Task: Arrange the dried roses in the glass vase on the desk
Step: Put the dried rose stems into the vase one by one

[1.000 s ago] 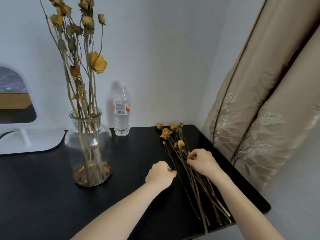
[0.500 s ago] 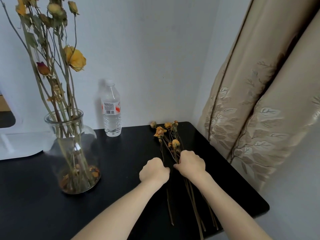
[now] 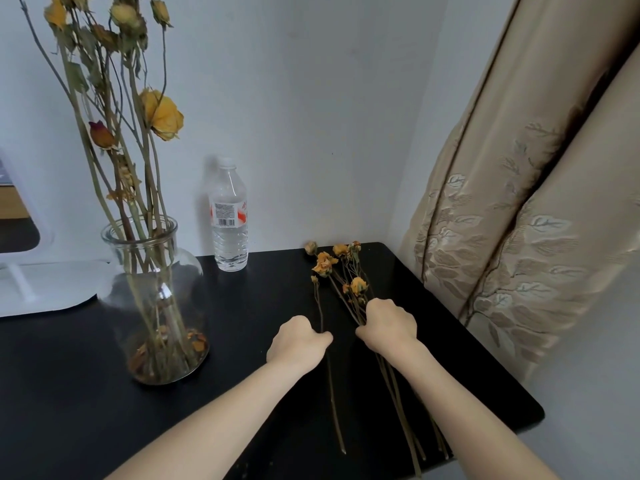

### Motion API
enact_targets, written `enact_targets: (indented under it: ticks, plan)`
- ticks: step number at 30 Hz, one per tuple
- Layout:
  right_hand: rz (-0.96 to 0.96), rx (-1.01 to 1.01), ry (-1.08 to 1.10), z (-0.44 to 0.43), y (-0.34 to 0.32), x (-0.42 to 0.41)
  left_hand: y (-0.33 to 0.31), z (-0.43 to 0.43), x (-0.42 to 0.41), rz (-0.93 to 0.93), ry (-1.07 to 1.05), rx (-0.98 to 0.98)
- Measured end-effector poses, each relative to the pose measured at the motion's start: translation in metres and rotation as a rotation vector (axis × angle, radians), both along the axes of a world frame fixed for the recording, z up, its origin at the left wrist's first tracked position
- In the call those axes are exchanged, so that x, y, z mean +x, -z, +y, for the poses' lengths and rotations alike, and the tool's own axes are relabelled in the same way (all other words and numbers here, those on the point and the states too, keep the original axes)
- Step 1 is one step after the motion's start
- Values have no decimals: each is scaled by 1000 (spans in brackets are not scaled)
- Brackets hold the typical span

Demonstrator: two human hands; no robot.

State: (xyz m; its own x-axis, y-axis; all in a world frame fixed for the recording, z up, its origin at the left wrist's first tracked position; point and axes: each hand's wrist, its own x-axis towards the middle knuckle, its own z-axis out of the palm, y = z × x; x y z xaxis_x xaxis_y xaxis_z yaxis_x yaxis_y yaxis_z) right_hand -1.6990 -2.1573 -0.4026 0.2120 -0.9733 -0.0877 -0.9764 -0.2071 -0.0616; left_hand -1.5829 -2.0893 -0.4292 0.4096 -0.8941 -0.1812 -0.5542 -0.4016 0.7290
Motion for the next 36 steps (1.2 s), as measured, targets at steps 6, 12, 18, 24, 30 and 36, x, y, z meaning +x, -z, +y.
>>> enact_targets:
  ticks: [6, 12, 18, 24, 30, 36]
  plan:
    - [-16, -62, -34, 4, -1, -1, -1, 7, 9, 26, -13, -37]
    - [30, -60, -99, 3, 2, 8, 1, 13, 18, 31, -33, -39]
    - [31, -44, -40, -4, 4, 11, 3, 17, 22, 40, -30, -42]
    - [39, 34, -71, -16, -3, 11, 3, 18, 23, 47, -41, -49]
    - [28, 39, -153, -20, -7, 7, 5, 20, 26, 63, -35, -63]
    - [-196, 93, -155, -29, -25, -1, 5, 21, 28, 74, -34, -79]
